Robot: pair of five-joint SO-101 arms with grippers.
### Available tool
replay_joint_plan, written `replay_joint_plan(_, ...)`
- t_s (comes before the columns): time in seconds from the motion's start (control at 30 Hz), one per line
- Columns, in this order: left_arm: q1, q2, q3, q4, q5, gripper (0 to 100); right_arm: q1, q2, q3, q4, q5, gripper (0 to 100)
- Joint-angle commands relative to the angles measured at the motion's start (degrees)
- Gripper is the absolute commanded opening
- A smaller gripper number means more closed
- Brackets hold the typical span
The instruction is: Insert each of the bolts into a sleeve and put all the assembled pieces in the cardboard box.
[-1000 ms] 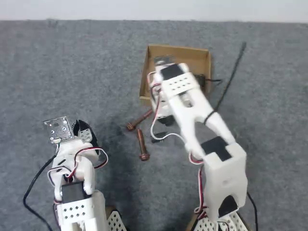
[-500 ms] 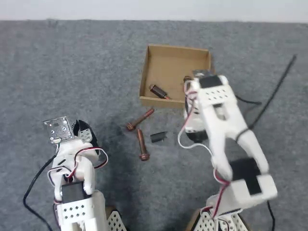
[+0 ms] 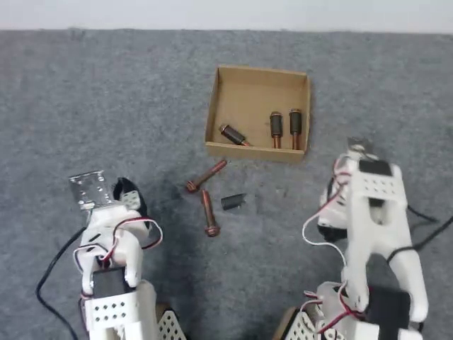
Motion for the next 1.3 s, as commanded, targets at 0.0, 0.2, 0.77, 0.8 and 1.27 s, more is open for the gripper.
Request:
replay_joint_plan(0.0,3.0,-0.7,-1.1,0.7,-0.3,1,2.6,-3.6,6.2,-9.5,1.1,0.6)
replay_joint_plan(0.2,5.6,-0.6,-6.3,2.5,-0.2,1,1.2,-3.4,7.7,-11.1,1.1,0.6)
replay_joint_plan(0.77,17.8,28.4,-32.8,11.3,-0.1,1,0.8,-3.3,7.8,-11.2,1.1,0.6)
replay_joint_plan(0.8,17.8,31.9,-35.0,11.3,-0.1,1,0.9,-3.3,7.8,-11.2,1.1,0.6)
replay_joint_plan(1.27,28.0,64.8,-47.6,10.7,-0.6,8,0.9,-3.3,7.8,-11.3,1.1,0.6)
